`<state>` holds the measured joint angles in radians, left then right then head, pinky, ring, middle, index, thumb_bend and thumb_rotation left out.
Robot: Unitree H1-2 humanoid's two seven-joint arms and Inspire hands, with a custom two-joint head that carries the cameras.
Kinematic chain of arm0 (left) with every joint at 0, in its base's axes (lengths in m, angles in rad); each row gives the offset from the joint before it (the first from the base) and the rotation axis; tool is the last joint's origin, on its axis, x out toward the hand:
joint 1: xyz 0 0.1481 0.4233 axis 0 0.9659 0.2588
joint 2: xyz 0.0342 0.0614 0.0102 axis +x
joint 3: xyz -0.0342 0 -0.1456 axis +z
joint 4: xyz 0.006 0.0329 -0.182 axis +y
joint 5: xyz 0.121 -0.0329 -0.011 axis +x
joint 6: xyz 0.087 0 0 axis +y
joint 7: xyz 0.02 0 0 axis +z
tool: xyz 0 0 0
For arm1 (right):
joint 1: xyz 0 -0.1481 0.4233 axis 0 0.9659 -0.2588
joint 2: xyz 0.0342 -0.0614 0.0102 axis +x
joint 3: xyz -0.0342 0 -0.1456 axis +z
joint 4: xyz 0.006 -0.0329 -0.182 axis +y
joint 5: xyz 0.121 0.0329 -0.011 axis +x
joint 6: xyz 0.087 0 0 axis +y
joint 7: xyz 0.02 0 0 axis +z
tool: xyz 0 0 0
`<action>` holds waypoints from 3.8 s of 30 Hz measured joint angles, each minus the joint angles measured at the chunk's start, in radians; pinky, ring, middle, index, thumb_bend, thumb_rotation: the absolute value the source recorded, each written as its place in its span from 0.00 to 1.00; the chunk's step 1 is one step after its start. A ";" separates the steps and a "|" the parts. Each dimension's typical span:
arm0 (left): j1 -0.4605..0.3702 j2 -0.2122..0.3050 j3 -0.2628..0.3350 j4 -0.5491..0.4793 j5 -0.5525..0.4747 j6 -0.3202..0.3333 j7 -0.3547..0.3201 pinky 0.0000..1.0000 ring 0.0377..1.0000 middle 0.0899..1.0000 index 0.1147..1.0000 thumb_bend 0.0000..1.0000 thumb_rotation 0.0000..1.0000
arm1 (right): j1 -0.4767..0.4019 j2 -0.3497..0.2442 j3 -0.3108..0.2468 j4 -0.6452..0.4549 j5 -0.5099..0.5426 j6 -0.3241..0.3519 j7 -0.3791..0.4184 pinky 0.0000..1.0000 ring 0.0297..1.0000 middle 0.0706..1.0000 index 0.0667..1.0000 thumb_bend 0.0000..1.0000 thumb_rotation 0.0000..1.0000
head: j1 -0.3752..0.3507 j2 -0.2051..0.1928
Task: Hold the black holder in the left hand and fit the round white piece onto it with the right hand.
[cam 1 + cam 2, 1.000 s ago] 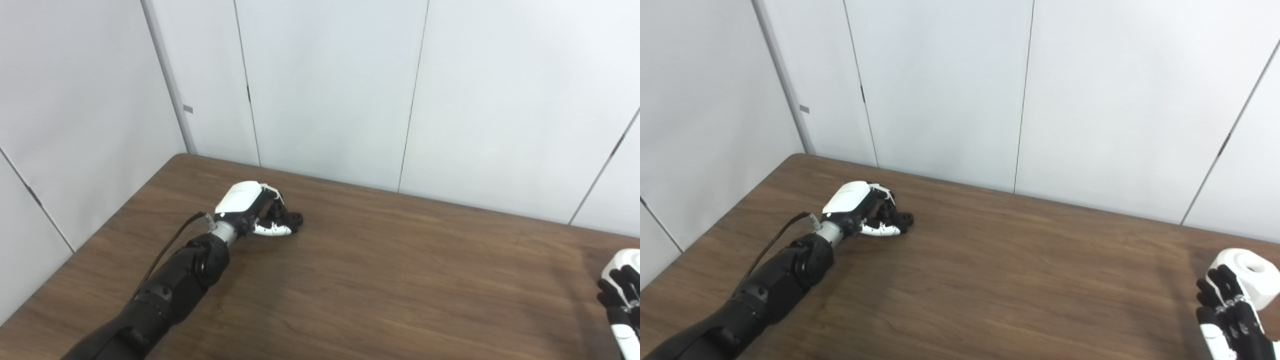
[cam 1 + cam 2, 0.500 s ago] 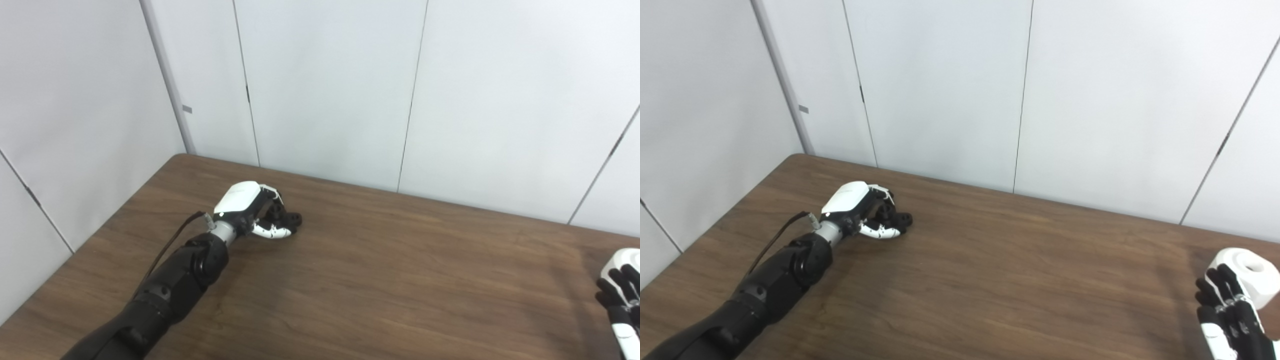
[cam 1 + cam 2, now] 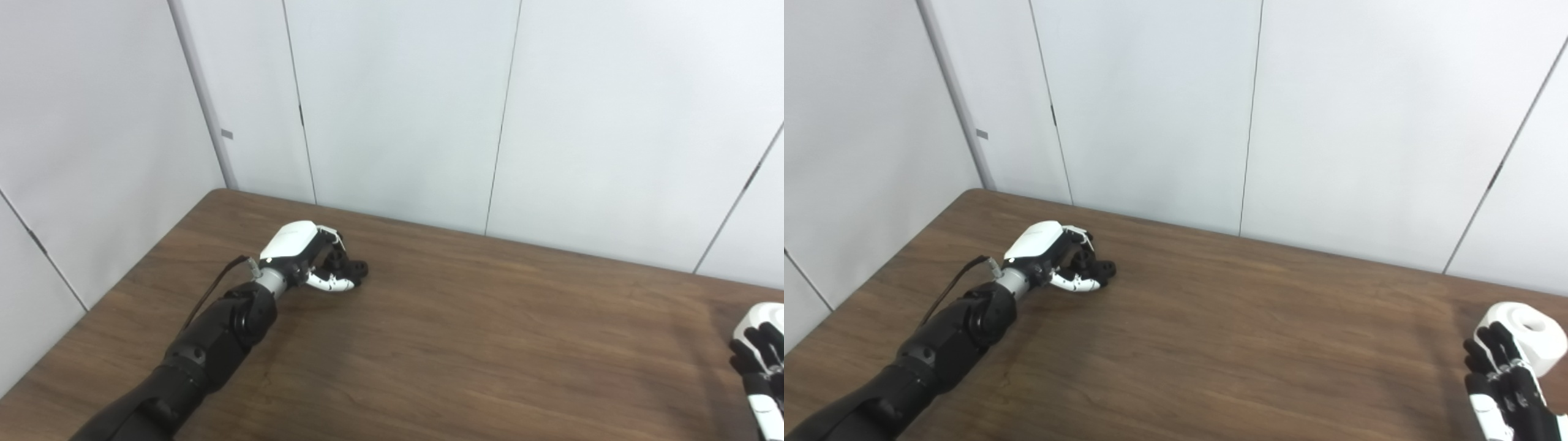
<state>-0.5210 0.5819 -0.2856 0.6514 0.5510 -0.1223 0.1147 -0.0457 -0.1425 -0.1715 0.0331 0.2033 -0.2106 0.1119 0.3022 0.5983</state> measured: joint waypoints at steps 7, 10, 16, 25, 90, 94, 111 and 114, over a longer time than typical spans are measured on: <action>0.007 0.006 0.013 0.000 -0.002 -0.007 -0.002 0.93 0.89 0.80 0.62 0.99 0.08 | -0.005 0.000 0.003 0.004 0.002 0.000 0.000 0.90 0.88 0.90 0.91 0.45 0.54 | 0.000 0.000; 0.010 0.010 0.019 -0.002 -0.002 -0.007 -0.010 0.93 0.89 0.79 0.62 0.98 0.07 | -0.006 0.000 0.004 0.007 0.003 -0.001 0.000 0.90 0.88 0.90 0.90 0.45 0.54 | 0.002 0.000; 0.028 0.019 0.032 -0.027 -0.004 -0.006 -0.020 0.94 0.89 0.80 0.63 0.99 0.09 | -0.007 0.000 0.007 0.009 0.003 -0.013 0.001 0.90 0.87 0.90 0.91 0.43 0.53 | 0.000 0.000; 0.044 0.029 0.058 -0.044 -0.016 -0.005 -0.055 0.95 0.91 0.85 0.74 1.00 0.13 | -0.008 -0.001 0.011 0.010 0.003 -0.024 0.002 0.90 0.87 0.89 0.90 0.42 0.52 | -0.005 0.000; 0.068 0.045 0.067 -0.019 -0.007 -0.056 0.017 0.92 0.86 0.71 0.42 0.52 0.05 | -0.003 -0.003 0.009 0.000 0.005 -0.007 0.001 0.89 0.87 0.90 0.91 0.45 0.55 | -0.005 0.014; 0.069 0.047 0.068 -0.016 -0.007 -0.066 0.019 0.92 0.86 0.71 0.42 0.52 0.05 | -0.002 -0.003 0.009 -0.003 0.002 -0.003 -0.001 0.88 0.86 0.89 0.90 0.45 0.56 | -0.006 0.014; 0.069 0.048 0.065 -0.007 -0.006 -0.087 0.024 0.92 0.86 0.71 0.42 0.52 0.05 | 0.002 -0.002 0.009 -0.010 -0.002 0.008 -0.002 0.88 0.86 0.89 0.90 0.46 0.56 | -0.012 0.023; 0.077 0.050 0.062 -0.032 -0.005 -0.087 0.022 0.93 0.86 0.71 0.42 0.52 0.05 | 0.002 -0.002 0.009 -0.011 -0.005 0.008 -0.002 0.86 0.85 0.89 0.90 0.47 0.56 | -0.014 0.025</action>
<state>-0.4441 0.6318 -0.2237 0.6190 0.5457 -0.2094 0.1365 -0.0436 -0.1442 -0.1624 0.0224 0.1984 -0.2022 0.1097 0.2884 0.6228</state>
